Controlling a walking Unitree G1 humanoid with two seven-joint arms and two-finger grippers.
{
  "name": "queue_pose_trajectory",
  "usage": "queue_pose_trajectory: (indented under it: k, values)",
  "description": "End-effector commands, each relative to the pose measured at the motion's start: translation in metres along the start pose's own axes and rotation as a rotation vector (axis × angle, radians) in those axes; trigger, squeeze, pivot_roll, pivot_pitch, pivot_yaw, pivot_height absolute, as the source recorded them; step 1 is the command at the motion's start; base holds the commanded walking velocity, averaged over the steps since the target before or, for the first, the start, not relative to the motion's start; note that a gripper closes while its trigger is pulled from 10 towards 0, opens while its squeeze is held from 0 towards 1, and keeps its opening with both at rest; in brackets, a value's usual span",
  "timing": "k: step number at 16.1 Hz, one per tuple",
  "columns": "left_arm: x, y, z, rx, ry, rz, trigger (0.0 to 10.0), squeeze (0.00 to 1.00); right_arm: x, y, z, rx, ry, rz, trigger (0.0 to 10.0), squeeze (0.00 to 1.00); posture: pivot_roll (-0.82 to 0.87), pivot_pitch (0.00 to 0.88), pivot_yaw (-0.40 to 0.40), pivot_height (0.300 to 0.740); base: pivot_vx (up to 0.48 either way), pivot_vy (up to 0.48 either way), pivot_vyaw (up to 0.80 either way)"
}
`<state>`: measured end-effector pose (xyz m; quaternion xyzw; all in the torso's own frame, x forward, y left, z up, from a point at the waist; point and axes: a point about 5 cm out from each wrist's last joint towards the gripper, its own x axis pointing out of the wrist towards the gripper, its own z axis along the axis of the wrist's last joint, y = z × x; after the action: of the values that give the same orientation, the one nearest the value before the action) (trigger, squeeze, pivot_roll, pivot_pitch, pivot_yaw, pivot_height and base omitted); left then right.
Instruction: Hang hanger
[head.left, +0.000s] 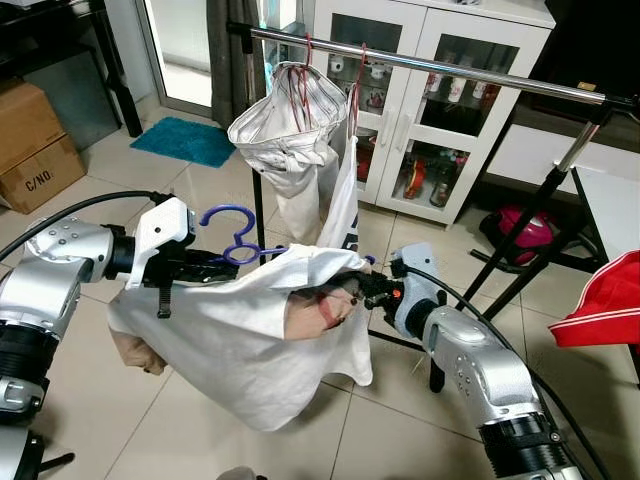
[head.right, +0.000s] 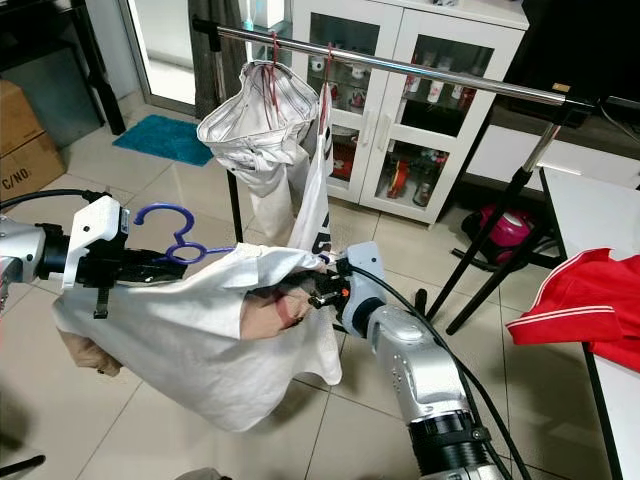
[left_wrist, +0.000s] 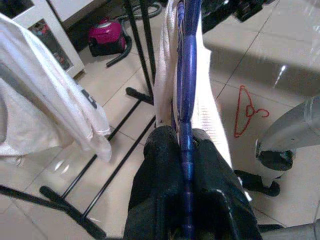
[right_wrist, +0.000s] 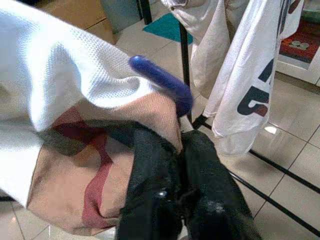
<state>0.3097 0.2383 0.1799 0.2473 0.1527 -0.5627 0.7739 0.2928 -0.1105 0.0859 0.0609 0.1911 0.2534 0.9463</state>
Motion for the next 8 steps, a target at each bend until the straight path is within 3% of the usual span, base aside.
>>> queue_pose_trajectory:
  k: [1,5,8]
  values:
    - [-0.004,0.005,0.004,0.036,0.019,0.022,0.0,0.0,-0.007,-0.008,0.005,0.009,-0.023,-0.022,0.0,0.0,-0.02,0.0,-0.022,0.74,0.0,0.0,0.0]
    - [-0.004,0.005,-0.001,0.037,0.045,0.028,0.0,0.0,-0.017,-0.017,0.011,0.008,-0.042,-0.034,0.0,0.0,-0.03,0.0,-0.017,0.74,0.0,0.0,0.0]
    - [-0.004,0.003,-0.015,0.045,0.136,0.017,0.0,0.0,-0.027,-0.025,0.024,0.004,-0.08,-0.04,0.0,0.0,-0.03,0.0,-0.016,0.74,0.0,0.0,0.0]
